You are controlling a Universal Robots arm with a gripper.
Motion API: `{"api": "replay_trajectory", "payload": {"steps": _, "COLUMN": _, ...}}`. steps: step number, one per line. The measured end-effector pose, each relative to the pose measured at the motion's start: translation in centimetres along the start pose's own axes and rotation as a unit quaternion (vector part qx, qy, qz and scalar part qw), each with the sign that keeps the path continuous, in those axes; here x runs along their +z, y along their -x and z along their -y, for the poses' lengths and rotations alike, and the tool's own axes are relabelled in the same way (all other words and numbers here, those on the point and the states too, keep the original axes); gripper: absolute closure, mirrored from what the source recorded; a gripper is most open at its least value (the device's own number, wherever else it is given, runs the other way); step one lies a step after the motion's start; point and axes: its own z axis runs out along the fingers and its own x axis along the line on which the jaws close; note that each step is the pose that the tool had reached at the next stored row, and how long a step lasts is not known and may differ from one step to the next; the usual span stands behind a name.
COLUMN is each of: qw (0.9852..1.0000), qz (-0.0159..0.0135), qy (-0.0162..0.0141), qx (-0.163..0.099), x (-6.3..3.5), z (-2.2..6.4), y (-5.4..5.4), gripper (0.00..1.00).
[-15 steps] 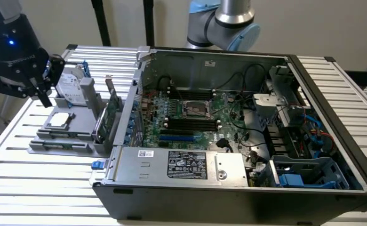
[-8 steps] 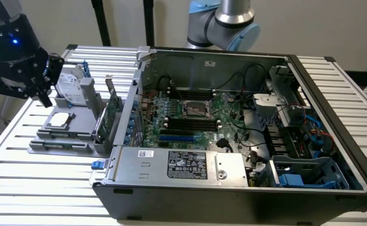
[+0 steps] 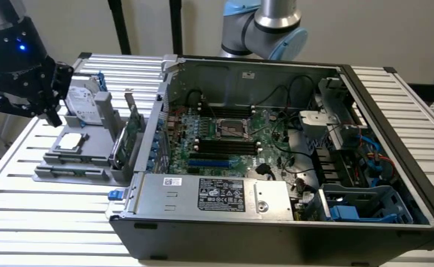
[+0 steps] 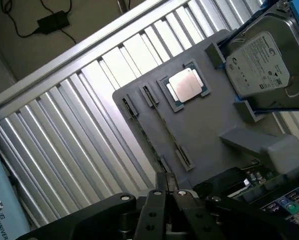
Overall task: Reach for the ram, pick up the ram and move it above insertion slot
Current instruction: 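Pick up the ram and move it above insertion slot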
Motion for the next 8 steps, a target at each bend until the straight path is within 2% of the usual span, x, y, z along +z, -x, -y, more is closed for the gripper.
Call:
{"api": "replay_trajectory", "payload": {"steps": 4, "qw": 0.9993, "qz": -0.0005, "qy": -0.0001, "qx": -0.036, "x": 0.0, "z": 0.0, "y": 0.0, "gripper": 0.89}}
{"api": "replay_trajectory", "payload": {"steps": 8, "qw": 0.9974, "qz": -0.0011, "qy": -0.0002, "qx": -0.072, "x": 0.0, "z": 0.0, "y": 0.0, "gripper": 0.89}}
